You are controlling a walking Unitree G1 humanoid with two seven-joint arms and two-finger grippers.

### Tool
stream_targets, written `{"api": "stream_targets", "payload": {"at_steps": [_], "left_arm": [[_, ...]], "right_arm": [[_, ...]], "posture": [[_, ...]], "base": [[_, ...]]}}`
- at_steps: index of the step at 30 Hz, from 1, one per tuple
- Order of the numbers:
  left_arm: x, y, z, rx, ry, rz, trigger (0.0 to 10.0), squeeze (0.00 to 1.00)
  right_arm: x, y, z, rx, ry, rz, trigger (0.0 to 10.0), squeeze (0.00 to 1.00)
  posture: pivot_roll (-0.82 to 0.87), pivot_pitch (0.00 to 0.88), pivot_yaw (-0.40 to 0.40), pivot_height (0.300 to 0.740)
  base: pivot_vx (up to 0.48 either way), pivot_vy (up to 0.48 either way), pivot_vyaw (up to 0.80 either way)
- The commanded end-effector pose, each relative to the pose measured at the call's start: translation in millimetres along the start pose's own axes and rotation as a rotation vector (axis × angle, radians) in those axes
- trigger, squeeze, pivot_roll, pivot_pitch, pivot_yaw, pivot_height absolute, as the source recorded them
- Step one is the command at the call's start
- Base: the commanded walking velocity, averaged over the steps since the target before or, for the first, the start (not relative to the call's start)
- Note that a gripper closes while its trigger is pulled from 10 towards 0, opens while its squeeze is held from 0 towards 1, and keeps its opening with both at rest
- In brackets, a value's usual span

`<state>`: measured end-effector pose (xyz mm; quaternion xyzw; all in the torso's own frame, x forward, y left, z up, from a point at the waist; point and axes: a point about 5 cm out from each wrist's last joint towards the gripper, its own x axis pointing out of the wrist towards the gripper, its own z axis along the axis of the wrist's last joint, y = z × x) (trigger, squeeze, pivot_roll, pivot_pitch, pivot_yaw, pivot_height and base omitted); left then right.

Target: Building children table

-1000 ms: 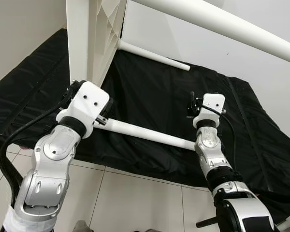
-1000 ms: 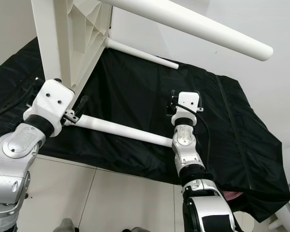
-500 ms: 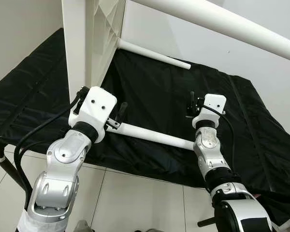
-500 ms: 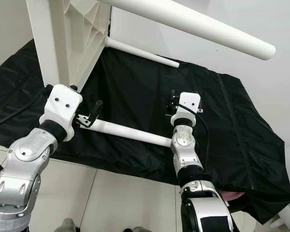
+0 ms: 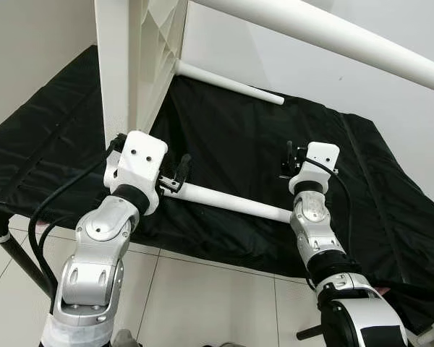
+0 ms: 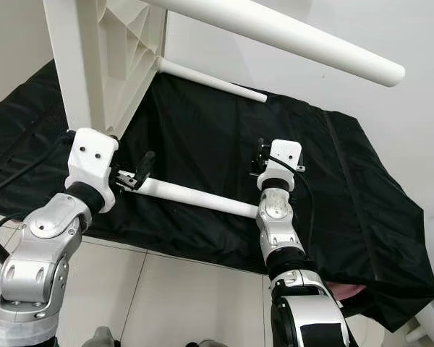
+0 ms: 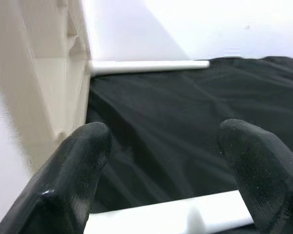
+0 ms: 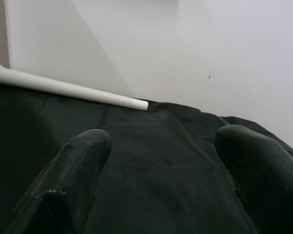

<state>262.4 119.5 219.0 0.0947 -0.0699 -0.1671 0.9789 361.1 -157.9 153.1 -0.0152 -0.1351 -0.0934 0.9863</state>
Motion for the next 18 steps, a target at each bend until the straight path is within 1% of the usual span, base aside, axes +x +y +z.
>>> {"api": "stream_targets", "payload": {"at_steps": [1,10,18], "left_arm": [[1.6,-1.1,-6,-0.021,0.007,0.109,10.0,0.0],[4.6,0.3,-11,-0.033,-0.005,0.126,10.0,0.0],[8.2,1.5,-14,-0.016,-0.018,0.138,10.0,0.0]], "right_arm": [[-1.3,-5.9,-3,-0.019,0.009,-0.001,10.0,0.0],[2.4,-7.1,4,-0.037,-0.025,0.011,10.0,0.0],[5.3,-7.9,9,-0.029,-0.043,0.013,10.0,0.0]], "posture": [[0.11,0.019,-0.153,0.74],[0.1,0.009,-0.156,0.74],[0.1,0.0,-0.149,0.74]], "base": [[0.0,0.0,0.0],[0.0,0.0,0.0],[0.0,0.0,0.0]]}}
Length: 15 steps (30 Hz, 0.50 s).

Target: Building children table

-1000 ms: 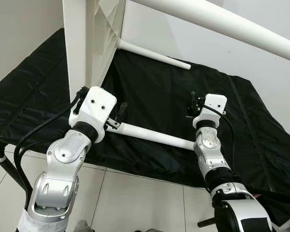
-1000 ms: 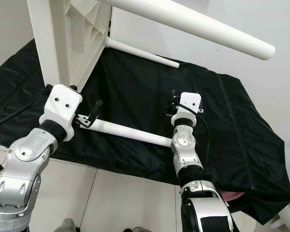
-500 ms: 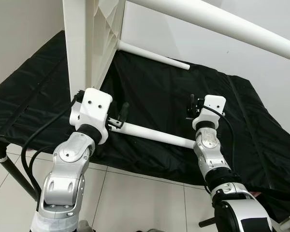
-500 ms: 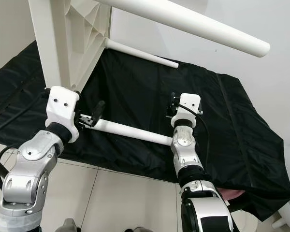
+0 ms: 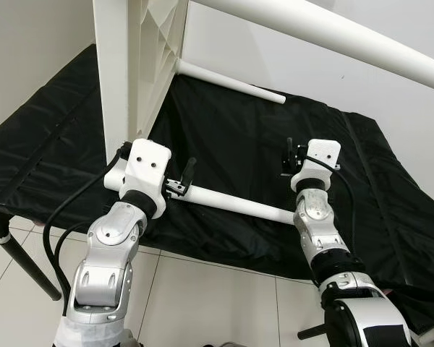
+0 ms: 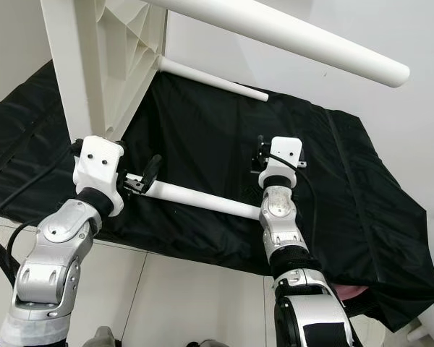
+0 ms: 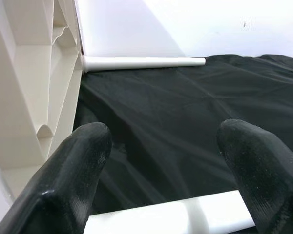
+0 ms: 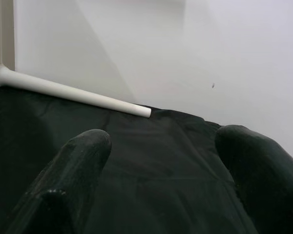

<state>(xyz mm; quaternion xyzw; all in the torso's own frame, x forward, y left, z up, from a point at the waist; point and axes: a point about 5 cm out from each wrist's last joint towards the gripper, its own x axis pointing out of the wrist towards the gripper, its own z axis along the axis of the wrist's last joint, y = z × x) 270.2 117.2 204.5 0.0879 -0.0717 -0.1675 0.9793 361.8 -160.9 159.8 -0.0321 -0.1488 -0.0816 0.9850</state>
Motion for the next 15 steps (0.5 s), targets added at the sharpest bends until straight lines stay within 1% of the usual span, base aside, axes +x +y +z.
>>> {"api": "stream_targets", "payload": {"at_steps": [1,11,12,15], "left_arm": [[2.5,4.4,-0.3,-0.014,-0.008,0.141,10.0,0.0],[8.2,7.8,0.1,-0.018,-0.027,0.119,10.0,0.0],[9.5,7.2,-0.8,-0.041,-0.026,0.101,10.0,0.0],[10.2,6.5,-0.4,-0.05,-0.037,0.092,10.0,0.0]], "right_arm": [[2.5,-5.7,2.8,0.0,-0.011,-0.019,10.0,0.0],[2.5,-3.9,6.4,-0.006,-0.032,-0.008,10.0,0.0],[2.8,-3.5,8.0,-0.013,-0.042,-0.007,10.0,0.0],[3.3,-4.2,8.9,-0.008,-0.043,-0.013,10.0,0.0]], "posture": [[0.1,0.0,-0.147,0.74],[0.09,0.0,-0.132,0.74],[0.08,0.0,-0.134,0.74],[0.08,0.0,-0.137,0.74]], "base": [[0.0,0.0,0.0],[0.0,0.0,0.0],[0.0,0.0,0.0],[0.0,0.0,0.0]]}}
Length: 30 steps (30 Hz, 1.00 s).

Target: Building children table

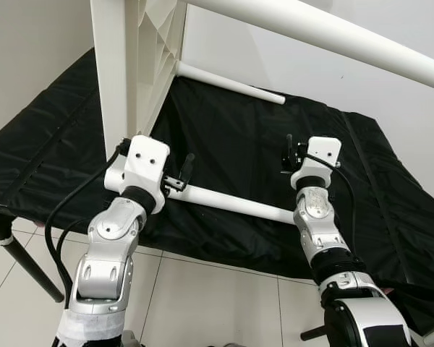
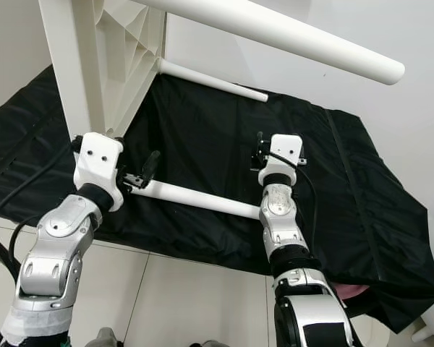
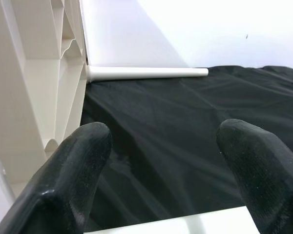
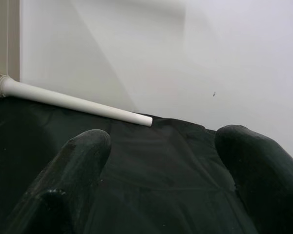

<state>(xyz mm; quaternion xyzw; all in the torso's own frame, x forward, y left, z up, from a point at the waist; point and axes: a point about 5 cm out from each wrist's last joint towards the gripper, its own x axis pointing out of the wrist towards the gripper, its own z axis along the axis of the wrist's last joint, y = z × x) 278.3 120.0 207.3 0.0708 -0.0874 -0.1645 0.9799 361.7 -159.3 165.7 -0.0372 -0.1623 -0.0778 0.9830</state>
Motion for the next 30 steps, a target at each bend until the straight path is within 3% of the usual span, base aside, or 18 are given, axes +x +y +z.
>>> {"api": "stream_targets", "payload": {"at_steps": [1,14,30], "left_arm": [[3.4,0.7,-1,-0.037,-0.007,0.076,10.0,0.0],[7.3,4.3,-4,-0.033,-0.024,0.074,10.0,0.0],[11.3,4.0,-17,-0.126,0.0,0.042,10.0,0.0]], "right_arm": [[2.1,-5.9,3,0.0,-0.012,-0.022,10.0,0.0],[3.1,-1.4,3,-0.017,-0.014,0.009,10.0,0.0],[-5.8,0.4,1,0.001,-0.024,0.066,10.0,0.0]], "posture": [[0.08,0.0,-0.138,0.74],[0.09,0.0,-0.143,0.74],[0.04,0.0,-0.131,0.74]], "base": [[0.0,0.0,0.0],[0.0,0.0,0.0],[0.0,0.0,0.0]]}}
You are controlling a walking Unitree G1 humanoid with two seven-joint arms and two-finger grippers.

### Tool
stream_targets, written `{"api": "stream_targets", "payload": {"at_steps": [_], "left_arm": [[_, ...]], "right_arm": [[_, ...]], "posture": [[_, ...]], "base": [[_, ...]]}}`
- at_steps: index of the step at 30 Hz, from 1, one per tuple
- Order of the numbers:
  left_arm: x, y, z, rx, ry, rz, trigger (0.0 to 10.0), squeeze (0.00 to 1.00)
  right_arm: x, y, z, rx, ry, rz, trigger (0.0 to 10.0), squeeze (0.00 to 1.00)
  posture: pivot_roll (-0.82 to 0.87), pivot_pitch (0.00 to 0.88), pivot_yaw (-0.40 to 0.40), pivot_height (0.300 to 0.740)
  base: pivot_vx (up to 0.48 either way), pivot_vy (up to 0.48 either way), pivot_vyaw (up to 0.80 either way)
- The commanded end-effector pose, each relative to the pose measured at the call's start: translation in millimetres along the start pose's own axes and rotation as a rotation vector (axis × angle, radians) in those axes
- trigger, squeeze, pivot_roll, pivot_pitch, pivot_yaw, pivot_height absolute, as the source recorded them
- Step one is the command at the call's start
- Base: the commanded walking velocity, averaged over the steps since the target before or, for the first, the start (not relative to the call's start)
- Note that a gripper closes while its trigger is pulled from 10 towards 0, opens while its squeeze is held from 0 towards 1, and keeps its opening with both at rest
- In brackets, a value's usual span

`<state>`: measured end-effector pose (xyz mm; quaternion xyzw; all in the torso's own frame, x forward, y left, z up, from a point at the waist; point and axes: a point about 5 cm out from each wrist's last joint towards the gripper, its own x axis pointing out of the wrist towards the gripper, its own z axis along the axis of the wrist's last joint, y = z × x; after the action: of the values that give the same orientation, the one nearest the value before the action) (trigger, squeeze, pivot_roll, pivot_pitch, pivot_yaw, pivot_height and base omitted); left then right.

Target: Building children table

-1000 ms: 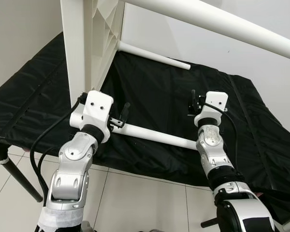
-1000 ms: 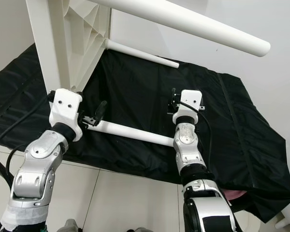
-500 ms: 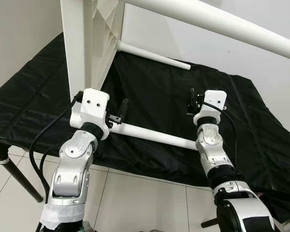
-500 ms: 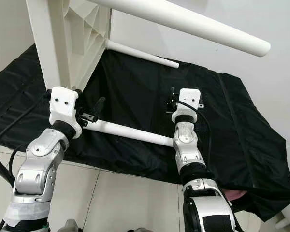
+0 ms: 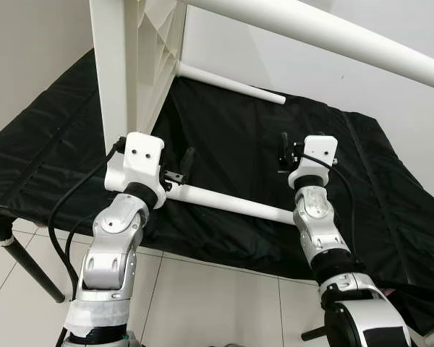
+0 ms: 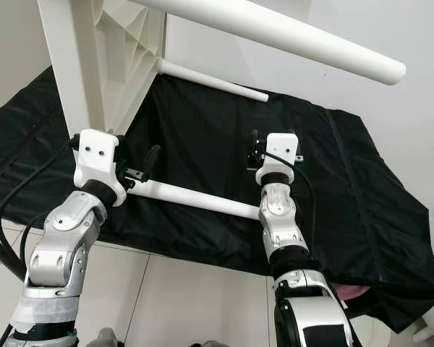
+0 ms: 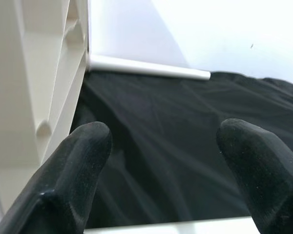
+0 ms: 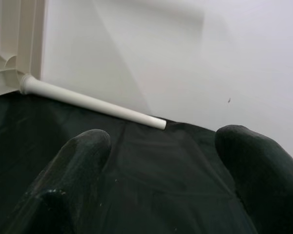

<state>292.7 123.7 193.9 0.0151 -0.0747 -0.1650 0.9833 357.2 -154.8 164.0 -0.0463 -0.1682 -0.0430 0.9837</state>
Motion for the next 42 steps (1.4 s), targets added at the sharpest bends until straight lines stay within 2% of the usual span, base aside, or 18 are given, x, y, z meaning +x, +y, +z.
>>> {"api": "stream_targets", "payload": {"at_steps": [1,5,6,9,10,11,12,13,14,15,16,20,24,29,30,32,35,42], "left_arm": [[1.1,-1.6,-1,-0.012,-0.009,0.034,10.0,0.0],[0.6,-2.0,0,-0.009,-0.016,0.021,10.0,0.0],[-0.6,0.3,1,-0.016,-0.017,0.003,10.0,0.26],[-1.2,1.4,1,-0.016,-0.017,-0.001,10.0,0.26],[-1.7,2.3,0,-0.02,-0.015,-0.008,10.0,1.0],[-1.7,2.3,0,-0.02,-0.015,-0.008,10.0,1.0],[-2.5,3.2,0,-0.017,-0.016,-0.008,10.0,1.0],[-3.0,3.7,1,-0.015,-0.017,-0.007,10.0,1.0],[-4.9,3.3,-3,0.016,0.003,-0.011,10.0,0.67],[-4.9,3.3,-3,0.016,0.003,-0.011,10.0,0.67],[-6.2,1.8,-5,0.015,0.017,-0.022,10.0,0.0],[-8.4,0.2,-7,0.016,0.026,-0.033,10.0,0.0],[-16.0,-3.2,-18,0.017,0.071,-0.041,10.0,0.0],[-17.5,-3.5,-19,0.013,0.079,-0.038,10.0,0.0],[-18.0,-3.2,-20,0.016,0.084,-0.03,10.0,0.0],[-18.0,-3.2,-20,0.016,0.084,-0.03,10.0,0.0],[-15.9,-1.1,-18,0.021,0.083,-0.03,10.0,0.0],[-13.9,-4.1,-22,0.008,0.102,-0.058,10.0,0.0]], "right_arm": [[-0.6,-3.3,1,0.006,-0.009,-0.005,10.0,0.0],[0.7,-2.3,2,0.016,-0.017,-0.002,10.0,0.0],[0.9,-2.2,4,0.029,-0.032,-0.004,10.0,1.0],[0.7,-2.6,4,0.027,-0.035,-0.007,10.0,1.0],[0.5,-3.9,5,0.018,-0.036,-0.018,10.0,1.0],[0.5,-3.9,5,0.018,-0.036,-0.018,10.0,1.0],[0.2,-4.7,6,0.005,-0.04,-0.019,10.0,0.78],[0.0,-5.1,6,-0.001,-0.043,-0.019,10.0,0.0],[-2.0,-6.9,11,-0.025,-0.069,-0.019,10.0,0.0],[-2.0,-6.9,11,-0.025,-0.069,-0.019,10.0,0.0],[-3.2,-7.9,14,-0.037,-0.091,-0.02,10.0,0.0],[-4.7,-8.4,19,-0.065,-0.124,-0.017,10.0,0.0],[-15.7,-13.5,48,-0.211,-0.303,-0.063,10.0,0.0],[-21.7,-15.5,58,-0.267,-0.366,-0.098,10.0,0.0],[-28.5,-15.7,66,-0.335,-0.428,-0.125,10.0,0.0],[-28.5,-15.7,66,-0.335,-0.428,-0.125,10.0,0.0],[-40.6,-11.2,79,-0.427,-0.531,-0.14,10.0,0.0],[-44.5,-3.5,98,-0.464,-0.652,-0.053,10.0,0.0]], "posture": [[0.04,0.0,-0.131,0.74],[0.05,0.0,-0.119,0.74],[0.05,0.0,-0.107,0.74],[0.05,0.0,-0.107,0.74],[0.05,0.0,-0.108,0.74],[0.05,0.0,-0.108,0.74],[0.05,0.0,-0.108,0.74],[0.05,0.0,-0.108,0.74],[0.05,0.0,-0.105,0.74],[0.05,0.0,-0.105,0.74],[0.05,0.0,-0.104,0.74],[0.05,0.0,-0.101,0.74],[0.06,0.0,-0.101,0.74],[0.06,0.0,-0.1,0.74],[0.06,0.0,-0.097,0.74],[0.06,0.0,-0.097,0.74],[0.06,0.0,-0.091,0.74],[0.04,0.0,-0.075,0.74]], "base": [[0.0,0.0,0.0],[0.0,0.0,0.0],[0.0,0.0,0.0],[0.0,0.0,0.0],[0.0,0.0,0.0],[0.0,0.0,0.0],[0.0,0.0,0.0],[0.0,0.0,0.0],[0.0,0.0,0.0],[0.0,0.0,0.0],[0.0,0.0,0.0],[0.0,0.0,0.0],[0.0,0.0,0.0],[0.0,0.0,0.0],[0.0,0.0,0.0],[0.0,0.0,0.0],[0.0,0.0,0.0],[0.0,0.0,0.0]]}}
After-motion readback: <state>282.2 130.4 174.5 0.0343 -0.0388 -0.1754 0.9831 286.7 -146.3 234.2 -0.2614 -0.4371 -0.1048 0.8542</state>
